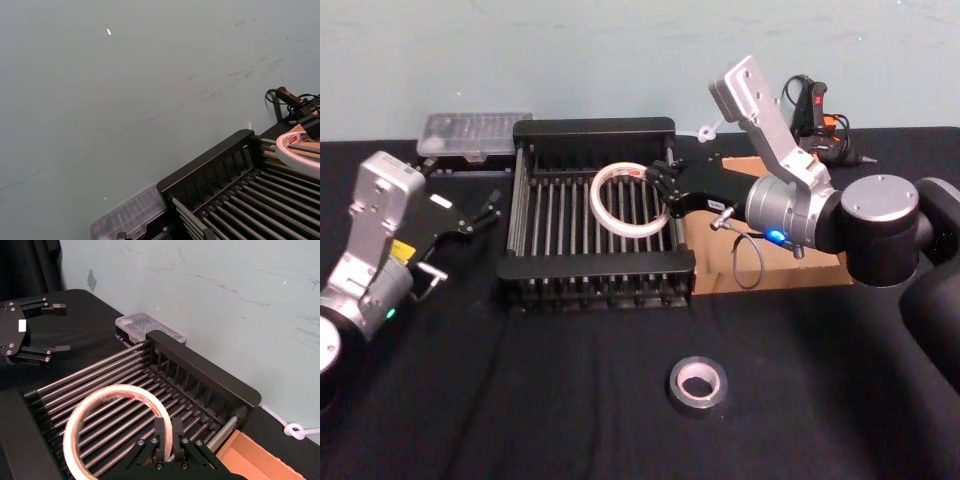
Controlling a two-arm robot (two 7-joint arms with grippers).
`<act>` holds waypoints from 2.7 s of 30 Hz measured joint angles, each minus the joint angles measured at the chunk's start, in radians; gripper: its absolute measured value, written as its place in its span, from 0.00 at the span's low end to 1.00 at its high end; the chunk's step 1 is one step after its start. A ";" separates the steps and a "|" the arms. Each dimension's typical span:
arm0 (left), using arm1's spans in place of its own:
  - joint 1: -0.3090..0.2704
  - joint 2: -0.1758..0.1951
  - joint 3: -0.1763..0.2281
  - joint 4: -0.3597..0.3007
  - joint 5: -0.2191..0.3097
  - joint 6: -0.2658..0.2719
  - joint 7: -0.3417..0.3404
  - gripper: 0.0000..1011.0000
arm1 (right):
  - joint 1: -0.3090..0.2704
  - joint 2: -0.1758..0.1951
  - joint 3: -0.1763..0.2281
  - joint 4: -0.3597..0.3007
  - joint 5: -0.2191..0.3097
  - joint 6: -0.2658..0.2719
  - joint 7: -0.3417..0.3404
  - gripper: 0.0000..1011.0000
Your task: Pick up the white tape and place it into the black box , Pick up the silver tape and place it into the brown box.
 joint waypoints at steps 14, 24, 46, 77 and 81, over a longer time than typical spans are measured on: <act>0.000 0.000 0.000 0.000 0.000 0.000 0.000 0.99 | -0.001 0.001 0.001 -0.002 0.002 0.001 -0.001 0.49; 0.000 0.000 0.000 0.000 0.000 0.000 0.000 0.99 | -0.002 0.002 0.002 -0.003 0.003 0.002 -0.001 0.77; 0.000 0.000 0.000 0.000 0.000 0.000 0.000 0.99 | -0.010 0.005 0.011 -0.015 0.007 0.008 -0.005 0.99; 0.000 0.000 0.000 0.000 0.000 0.000 0.000 0.99 | -0.332 0.296 0.138 -0.500 0.142 0.211 -0.026 0.99; 0.000 0.000 0.000 0.000 0.000 0.000 0.000 0.99 | -0.374 0.331 0.149 -0.545 0.171 0.232 -0.026 0.99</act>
